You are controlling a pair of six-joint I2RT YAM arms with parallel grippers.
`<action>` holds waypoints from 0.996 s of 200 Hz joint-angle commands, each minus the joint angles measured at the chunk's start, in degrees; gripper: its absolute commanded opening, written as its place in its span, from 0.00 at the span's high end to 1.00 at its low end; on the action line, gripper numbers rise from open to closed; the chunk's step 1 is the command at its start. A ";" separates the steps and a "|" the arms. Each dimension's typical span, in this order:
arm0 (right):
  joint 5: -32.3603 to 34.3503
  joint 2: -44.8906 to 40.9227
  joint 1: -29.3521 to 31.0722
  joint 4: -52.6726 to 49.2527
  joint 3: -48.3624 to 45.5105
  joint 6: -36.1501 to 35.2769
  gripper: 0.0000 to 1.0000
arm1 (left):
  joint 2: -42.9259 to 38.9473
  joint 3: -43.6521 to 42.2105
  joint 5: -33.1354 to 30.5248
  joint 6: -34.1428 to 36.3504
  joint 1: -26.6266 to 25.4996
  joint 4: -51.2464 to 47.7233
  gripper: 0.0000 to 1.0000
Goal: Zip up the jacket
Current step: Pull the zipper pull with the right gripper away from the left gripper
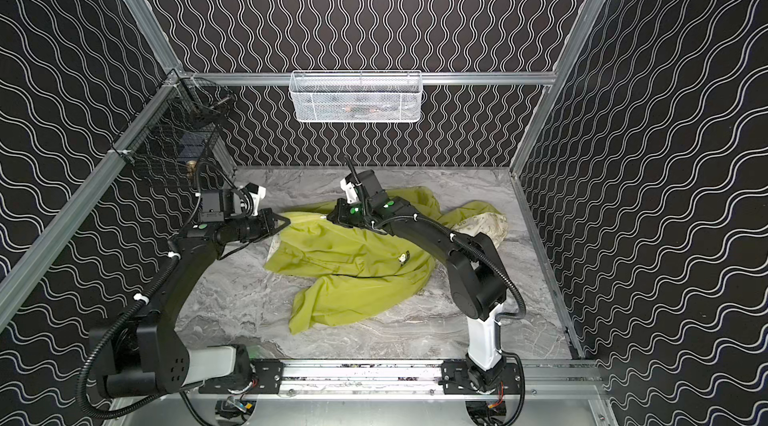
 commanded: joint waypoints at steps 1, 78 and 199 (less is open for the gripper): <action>1.60 -1.05 -0.35 -0.53 -0.46 -0.94 1.00 | -0.30 -0.22 -1.35 1.59 0.17 -0.03 1.00; 1.95 -1.26 -0.96 -0.60 -1.76 -1.70 1.00 | -0.80 -0.48 -2.04 1.74 0.18 -0.24 1.00; 4.39 -4.62 -2.19 -2.24 -4.12 -2.95 1.00 | -1.07 -0.55 -2.85 1.89 0.18 -0.21 1.00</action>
